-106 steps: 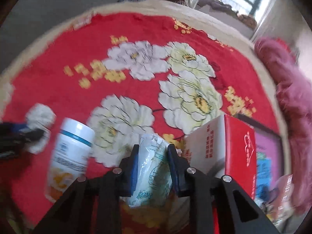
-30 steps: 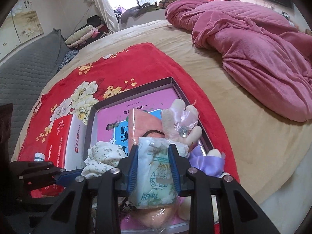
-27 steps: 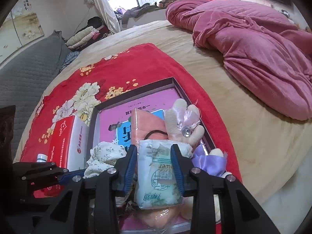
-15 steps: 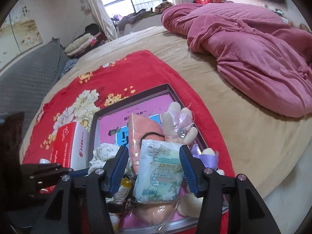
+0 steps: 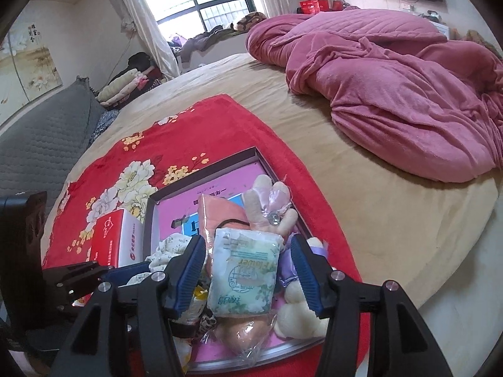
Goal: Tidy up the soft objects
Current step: 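Lower the scrunchie and wipes into the tray and open both tools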
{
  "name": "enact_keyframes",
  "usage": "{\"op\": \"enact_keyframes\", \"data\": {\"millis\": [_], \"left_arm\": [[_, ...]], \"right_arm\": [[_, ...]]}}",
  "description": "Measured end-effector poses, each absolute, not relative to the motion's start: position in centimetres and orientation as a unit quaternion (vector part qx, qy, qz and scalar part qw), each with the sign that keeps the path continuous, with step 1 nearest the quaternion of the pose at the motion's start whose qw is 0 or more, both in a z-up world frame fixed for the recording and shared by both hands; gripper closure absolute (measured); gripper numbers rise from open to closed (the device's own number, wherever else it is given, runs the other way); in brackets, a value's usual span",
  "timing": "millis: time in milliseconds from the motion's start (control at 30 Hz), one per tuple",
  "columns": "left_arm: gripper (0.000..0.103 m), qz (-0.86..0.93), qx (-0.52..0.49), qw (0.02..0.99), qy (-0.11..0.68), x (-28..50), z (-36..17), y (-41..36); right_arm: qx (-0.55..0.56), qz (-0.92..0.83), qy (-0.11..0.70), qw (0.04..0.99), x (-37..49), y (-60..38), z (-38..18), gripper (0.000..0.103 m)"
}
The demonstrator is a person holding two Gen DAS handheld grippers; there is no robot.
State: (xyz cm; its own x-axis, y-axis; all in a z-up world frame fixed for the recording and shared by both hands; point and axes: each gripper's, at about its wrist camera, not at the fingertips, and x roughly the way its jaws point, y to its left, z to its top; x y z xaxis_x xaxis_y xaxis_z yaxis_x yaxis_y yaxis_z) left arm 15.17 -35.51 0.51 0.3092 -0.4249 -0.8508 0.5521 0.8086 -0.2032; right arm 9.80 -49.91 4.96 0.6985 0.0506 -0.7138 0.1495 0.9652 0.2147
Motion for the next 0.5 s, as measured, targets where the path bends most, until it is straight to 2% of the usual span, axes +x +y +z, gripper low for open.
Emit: {"op": "enact_keyframes", "data": {"millis": [133, 233, 500], "left_arm": [[0.041, -0.304, 0.062, 0.808, 0.501, 15.0, 0.9, -35.4], [0.035, -0.308, 0.057, 0.808, 0.5, 15.0, 1.1, -35.2], [0.027, -0.304, 0.051, 0.814, 0.492, 14.7, 1.8, -34.6]], "right_arm": [[0.13, -0.033, 0.384, 0.913, 9.6, -50.2, 5.1, 0.046], [0.13, -0.042, 0.382, 0.914, 9.3, -50.5, 5.3, 0.04], [0.13, -0.061, 0.378, 0.915, 8.9, -51.0, 5.7, 0.038]]}}
